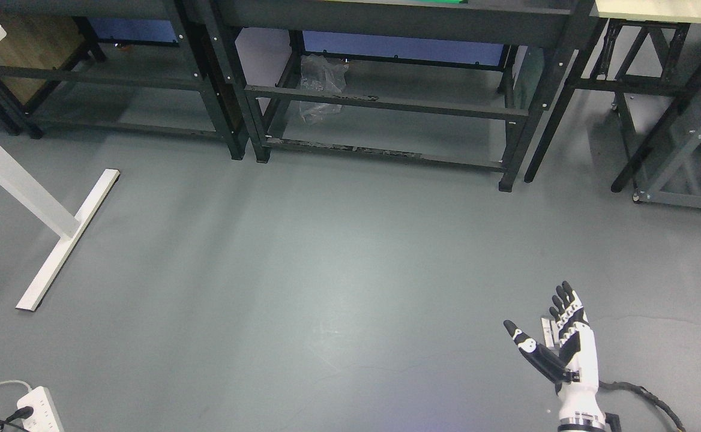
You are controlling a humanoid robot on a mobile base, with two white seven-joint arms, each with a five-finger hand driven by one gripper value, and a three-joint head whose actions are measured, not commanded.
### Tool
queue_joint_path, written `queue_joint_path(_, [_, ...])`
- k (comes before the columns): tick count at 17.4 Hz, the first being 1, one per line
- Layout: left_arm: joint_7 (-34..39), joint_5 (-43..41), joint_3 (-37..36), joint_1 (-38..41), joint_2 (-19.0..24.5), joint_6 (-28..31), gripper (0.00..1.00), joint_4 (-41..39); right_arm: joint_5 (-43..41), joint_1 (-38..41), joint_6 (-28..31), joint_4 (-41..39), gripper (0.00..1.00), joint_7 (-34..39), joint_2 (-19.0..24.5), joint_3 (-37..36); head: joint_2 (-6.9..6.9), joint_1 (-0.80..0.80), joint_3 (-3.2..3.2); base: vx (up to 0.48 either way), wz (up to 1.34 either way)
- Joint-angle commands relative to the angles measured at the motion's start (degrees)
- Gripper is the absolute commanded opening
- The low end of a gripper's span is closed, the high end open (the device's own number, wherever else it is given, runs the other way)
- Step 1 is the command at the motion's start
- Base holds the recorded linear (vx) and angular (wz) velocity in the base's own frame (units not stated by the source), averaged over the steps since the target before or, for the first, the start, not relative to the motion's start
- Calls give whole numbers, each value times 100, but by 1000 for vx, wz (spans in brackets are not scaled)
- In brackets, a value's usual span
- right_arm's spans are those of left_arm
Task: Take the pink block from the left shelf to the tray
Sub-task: 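Drive toward the black shelf with the right hand raised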
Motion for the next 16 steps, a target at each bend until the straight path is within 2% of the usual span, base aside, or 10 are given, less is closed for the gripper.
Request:
queue_joint_path(1, [-1,-9,0,-132,100,-4,100,-100,42,30,6,-114,100,1,-100,-80,0,0,0,0,0])
queue_joint_path(6, [-1,-9,0,-132,100,-4,100,-100,-449,-14,-47,-131,100,36,-100,-107,0,0,0,0,0])
queue_joint_path(9, [-1,-9,0,-132,100,-4,100,-100,-459,-67,-3,-446,100,27,-100,-255,0,0,0,4,0])
queue_joint_path(16, [-1,-9,0,-132,100,-4,100,-100,-459,-409,24,-492,100,10,-100,-265,0,0,0,2,0])
